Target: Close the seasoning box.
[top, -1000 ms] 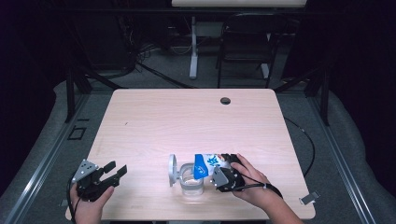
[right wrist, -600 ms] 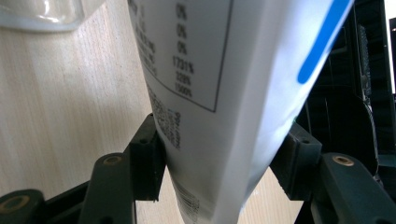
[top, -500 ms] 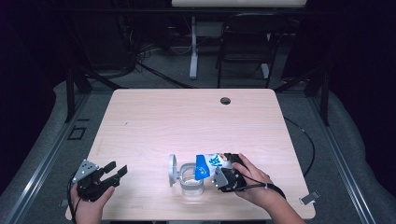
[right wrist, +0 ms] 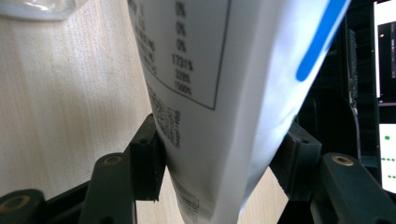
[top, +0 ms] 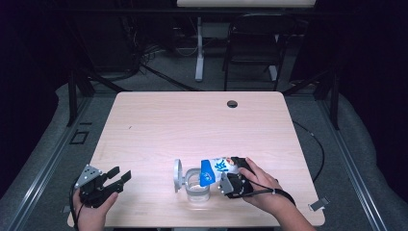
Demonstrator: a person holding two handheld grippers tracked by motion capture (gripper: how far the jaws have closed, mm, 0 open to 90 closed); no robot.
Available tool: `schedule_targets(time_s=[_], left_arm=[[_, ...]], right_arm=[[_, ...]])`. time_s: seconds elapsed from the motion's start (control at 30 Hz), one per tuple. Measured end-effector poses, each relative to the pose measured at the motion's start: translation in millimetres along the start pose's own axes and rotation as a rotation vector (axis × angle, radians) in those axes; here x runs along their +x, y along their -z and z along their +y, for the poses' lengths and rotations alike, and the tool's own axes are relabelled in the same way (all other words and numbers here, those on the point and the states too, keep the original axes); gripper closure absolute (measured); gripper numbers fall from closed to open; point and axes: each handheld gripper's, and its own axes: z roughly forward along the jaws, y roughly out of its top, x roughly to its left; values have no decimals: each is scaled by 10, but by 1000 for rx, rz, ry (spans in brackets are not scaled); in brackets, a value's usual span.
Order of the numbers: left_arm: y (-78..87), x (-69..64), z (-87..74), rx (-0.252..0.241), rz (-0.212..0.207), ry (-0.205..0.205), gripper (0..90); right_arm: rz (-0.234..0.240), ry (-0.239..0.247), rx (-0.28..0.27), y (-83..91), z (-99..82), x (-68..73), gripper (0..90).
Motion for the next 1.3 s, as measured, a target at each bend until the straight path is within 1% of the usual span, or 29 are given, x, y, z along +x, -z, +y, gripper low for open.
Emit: schedule_targets(time_s=[0.3,0.33,0.43,0.5,0.53,0.67,0.73,0.8,0.87,1.3], left_arm=[[5,6,1,3,0,-1,469],[4,6,1,1,-1,0,469],[7,7,3,3,-1,-1,468],[10,8,5,1,0,1,468],[13,11,6,-1,1,2,468],[18,14,7,-2,2,3,468],[17,17,6,-1,2,2,468],[15,19,4,0,3,4,468],[15,21,3,-1,3,4,469],[17,21,4,-1,4,3,468]], right_arm=[[-12,36,11,16,23,-12,435],[-18,55,16,27,33,-21,435],[-20,51,4,25,35,-16,436],[-25,60,8,32,43,-14,436],[-32,72,16,41,53,-17,436],[-38,78,8,39,64,-15,436],[-37,97,22,48,74,-24,436],[-42,97,25,47,77,-21,436],[-43,90,17,38,74,-17,436],[-37,112,17,34,80,-34,436]])
